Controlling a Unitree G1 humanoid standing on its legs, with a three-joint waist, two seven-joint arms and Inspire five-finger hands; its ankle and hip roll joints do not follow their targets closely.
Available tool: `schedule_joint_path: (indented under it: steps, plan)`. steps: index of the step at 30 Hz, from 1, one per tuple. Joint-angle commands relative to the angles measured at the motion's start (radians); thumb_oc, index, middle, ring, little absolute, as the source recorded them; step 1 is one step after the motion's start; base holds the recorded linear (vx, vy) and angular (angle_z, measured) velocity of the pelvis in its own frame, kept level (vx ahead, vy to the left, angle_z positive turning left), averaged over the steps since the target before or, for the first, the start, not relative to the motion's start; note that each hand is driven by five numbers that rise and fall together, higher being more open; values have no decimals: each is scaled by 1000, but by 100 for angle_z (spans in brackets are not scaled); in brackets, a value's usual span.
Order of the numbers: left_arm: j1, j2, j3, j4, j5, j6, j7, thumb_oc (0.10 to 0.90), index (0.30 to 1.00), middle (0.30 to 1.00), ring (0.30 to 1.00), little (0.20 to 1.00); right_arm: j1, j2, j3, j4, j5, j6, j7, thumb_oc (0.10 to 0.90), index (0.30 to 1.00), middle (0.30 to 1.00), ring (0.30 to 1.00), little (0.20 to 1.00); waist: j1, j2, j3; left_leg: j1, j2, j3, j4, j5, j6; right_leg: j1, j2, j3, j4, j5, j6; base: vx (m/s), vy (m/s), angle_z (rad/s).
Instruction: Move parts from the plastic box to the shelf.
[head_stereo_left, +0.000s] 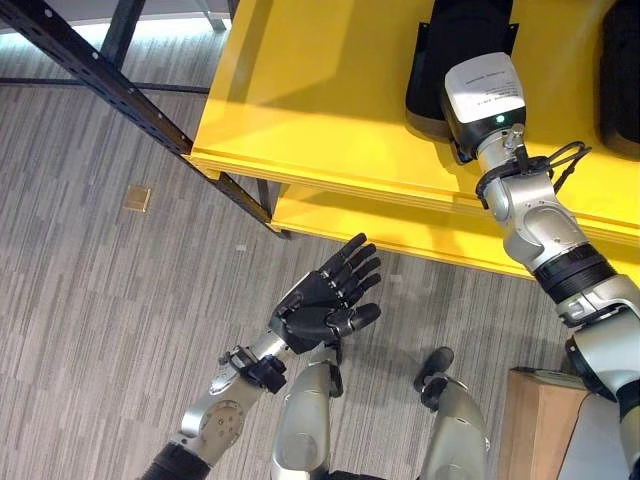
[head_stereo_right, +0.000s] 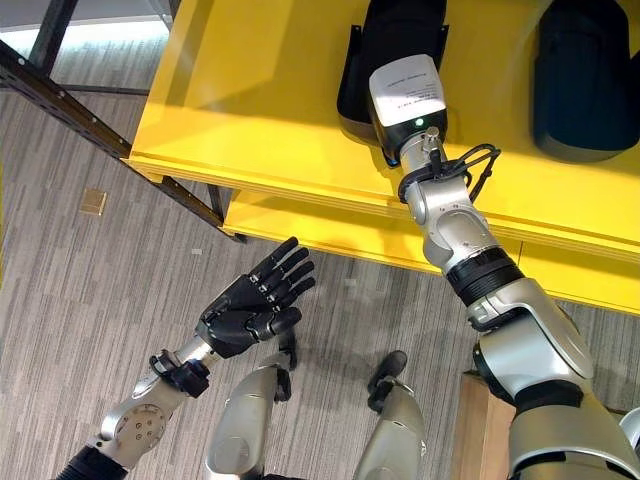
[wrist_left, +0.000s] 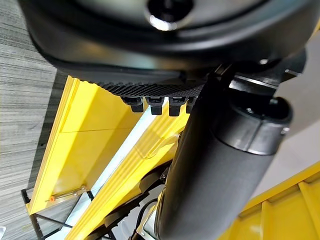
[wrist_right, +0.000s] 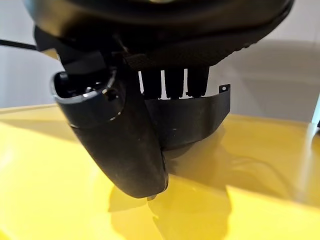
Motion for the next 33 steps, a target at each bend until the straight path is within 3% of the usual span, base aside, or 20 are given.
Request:
schedule_joint_path:
  steps: [1, 20, 33]
  plan:
    - [-4, -35, -5, -156, -16, -69, -37, 900, 1000, 1000, 1000, 1000, -206, -102, 55, 42, -30, 28, -46, 400, 300, 300, 300, 300, 35, 13, -5, 43, 54, -13, 34, -136, -60, 25, 17, -4, 45, -112, 40, 38, -58, 1]
    - [18, -29, -13, -147, -17, -52, -76, 900, 1000, 1000, 1000, 1000, -223, -138, 66, 84, -9, 4, -68, 400, 300, 300, 300, 300, 39, 16, -5, 21, 69, -55, 56, -127, -69, -11, 34, 8, 162, -185, 3, 40, -49, 4]
    - [28, -24, -23, -141, -29, -47, -92, 900, 1000, 1000, 1000, 1000, -224, -143, 61, 126, -8, -10, -85, 400, 300, 300, 300, 300, 32, 19, -5, 1, 53, -55, 120, -177, -66, -39, 26, 25, 240, -239, -1, 33, -11, 2]
